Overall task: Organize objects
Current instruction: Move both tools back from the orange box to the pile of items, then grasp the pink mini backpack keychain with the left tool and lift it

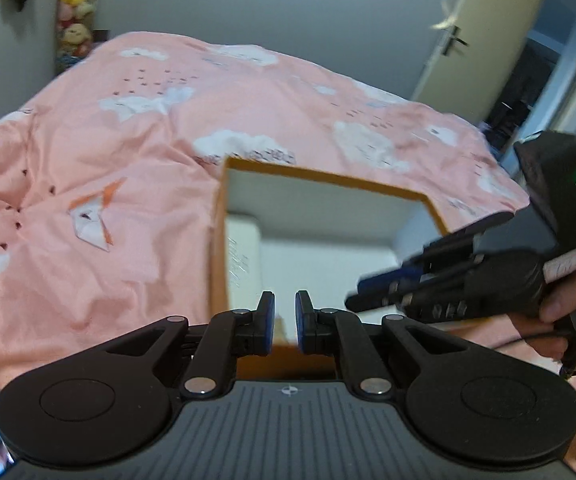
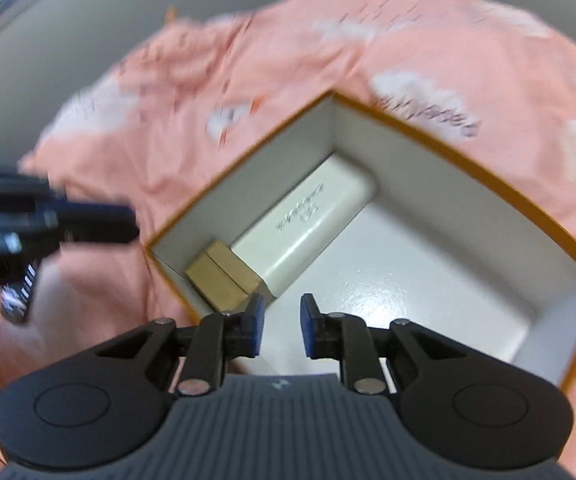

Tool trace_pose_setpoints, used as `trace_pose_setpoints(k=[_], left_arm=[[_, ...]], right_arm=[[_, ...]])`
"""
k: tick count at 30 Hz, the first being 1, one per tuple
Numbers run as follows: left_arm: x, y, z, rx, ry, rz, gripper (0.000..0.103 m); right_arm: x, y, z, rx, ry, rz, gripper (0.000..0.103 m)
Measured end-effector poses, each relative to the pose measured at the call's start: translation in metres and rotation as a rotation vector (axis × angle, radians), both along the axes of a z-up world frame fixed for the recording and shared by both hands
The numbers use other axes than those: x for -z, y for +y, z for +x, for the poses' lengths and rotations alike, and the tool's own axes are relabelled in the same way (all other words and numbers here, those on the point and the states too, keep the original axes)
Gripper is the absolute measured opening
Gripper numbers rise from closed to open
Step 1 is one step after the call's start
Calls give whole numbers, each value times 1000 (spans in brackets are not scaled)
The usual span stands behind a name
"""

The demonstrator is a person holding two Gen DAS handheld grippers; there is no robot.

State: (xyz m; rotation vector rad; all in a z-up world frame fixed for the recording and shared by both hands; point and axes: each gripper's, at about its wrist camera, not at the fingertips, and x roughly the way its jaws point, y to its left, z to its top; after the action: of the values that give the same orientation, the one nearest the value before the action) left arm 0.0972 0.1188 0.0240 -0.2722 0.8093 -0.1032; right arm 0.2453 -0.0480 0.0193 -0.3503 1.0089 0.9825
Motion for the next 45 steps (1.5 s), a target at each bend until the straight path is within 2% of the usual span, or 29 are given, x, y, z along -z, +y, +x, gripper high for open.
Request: trace_pose_setpoints(k=[2,12,15,18,25,29,34,36,40,45], left_arm=[[3,-6,-12,38,37,-18,11],[44,-31,-53,149,249,1,11],[51,-39,-69,194,281,46,11],[60,-46,-86,235,306,82,17],[84,-59,-108,294,384,140,20],[89,-70,-108,329,375,178,19],[91,-72,-100,302,334,210,18],[90,-70,-97,290,315,203,18],[84,-63,-84,244,266,179,18],[76,-53,-63,169,202,111,19]], right_arm=[[-6,-22,-20,61,16,53,24],[30,-72,-127,222,151,149,24],[35,-81,-148,239,165,140,25],[40,-86,-164,249,190,136,25],[58,-86,-195,195,171,-11,26],[68,-80,-203,145,162,-84,27],[73,-69,-201,123,162,-76,27],[70,-66,-198,117,148,-48,22],[61,-60,-187,147,86,-21,22],[57,-52,-160,224,50,32,21]])
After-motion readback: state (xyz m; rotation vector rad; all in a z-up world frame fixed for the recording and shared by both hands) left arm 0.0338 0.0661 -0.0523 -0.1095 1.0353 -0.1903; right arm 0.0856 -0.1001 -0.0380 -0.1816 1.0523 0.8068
